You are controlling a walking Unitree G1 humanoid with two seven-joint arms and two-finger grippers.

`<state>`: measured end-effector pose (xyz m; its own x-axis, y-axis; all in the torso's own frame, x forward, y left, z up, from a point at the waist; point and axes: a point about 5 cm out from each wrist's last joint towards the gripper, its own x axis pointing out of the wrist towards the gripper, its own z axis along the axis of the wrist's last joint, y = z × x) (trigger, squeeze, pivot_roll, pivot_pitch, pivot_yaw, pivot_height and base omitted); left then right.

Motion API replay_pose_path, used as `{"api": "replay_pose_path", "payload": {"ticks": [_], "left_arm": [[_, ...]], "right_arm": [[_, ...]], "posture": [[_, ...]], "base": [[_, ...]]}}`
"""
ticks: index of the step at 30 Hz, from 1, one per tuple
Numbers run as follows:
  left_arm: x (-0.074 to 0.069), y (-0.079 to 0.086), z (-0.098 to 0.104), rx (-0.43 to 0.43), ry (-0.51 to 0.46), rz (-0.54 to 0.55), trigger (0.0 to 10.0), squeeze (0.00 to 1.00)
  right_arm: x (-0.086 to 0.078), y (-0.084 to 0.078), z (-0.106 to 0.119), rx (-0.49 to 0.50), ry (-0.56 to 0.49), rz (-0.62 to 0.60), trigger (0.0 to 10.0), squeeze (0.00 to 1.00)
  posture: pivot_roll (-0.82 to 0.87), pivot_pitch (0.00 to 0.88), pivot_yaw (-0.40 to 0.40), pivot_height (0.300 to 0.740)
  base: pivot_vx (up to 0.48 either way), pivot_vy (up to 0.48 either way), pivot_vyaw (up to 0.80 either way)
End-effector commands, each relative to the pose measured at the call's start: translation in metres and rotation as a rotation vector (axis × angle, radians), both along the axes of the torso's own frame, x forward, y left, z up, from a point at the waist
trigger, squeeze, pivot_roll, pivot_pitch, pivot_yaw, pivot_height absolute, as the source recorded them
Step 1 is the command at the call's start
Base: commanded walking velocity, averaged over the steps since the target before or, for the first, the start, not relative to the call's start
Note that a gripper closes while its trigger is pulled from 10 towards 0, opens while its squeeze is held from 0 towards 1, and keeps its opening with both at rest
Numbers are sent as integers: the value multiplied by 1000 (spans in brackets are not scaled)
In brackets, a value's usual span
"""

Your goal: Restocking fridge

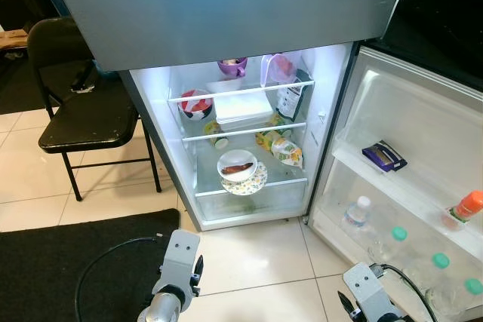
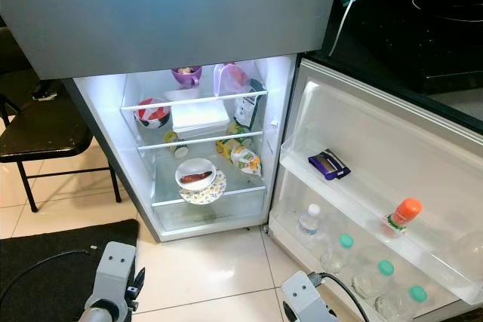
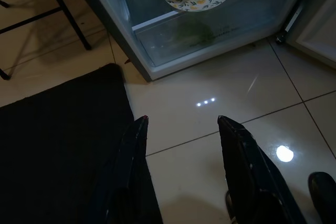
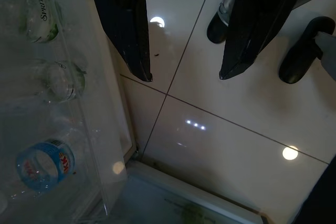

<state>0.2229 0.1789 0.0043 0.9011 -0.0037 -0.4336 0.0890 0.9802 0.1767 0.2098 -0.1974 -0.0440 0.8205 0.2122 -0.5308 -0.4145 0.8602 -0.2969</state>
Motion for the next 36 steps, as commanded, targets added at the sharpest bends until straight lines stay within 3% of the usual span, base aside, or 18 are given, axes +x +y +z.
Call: {"api": "replay_pose_path", "payload": {"ticks": [1, 14, 36], "left_arm": [[-8, 2, -8, 0, 41, 10, 10000, 0], [-8, 3, -9, -1, 51, 24, 10000, 0], [-5, 5, -8, -20, 46, 49, 10000, 0]], "right_arm": [[-7, 2, -5, 8, 23, 7, 10000, 0], [-8, 4, -5, 13, 23, 7, 10000, 0], [-7, 5, -5, 13, 15, 3, 10000, 0]], "posture": [[-133, 119, 42, 740], [-132, 122, 44, 740], [-135, 122, 47, 740]], "base": [[0, 0, 0], [-394, 0, 0], [0, 0, 0]]}}
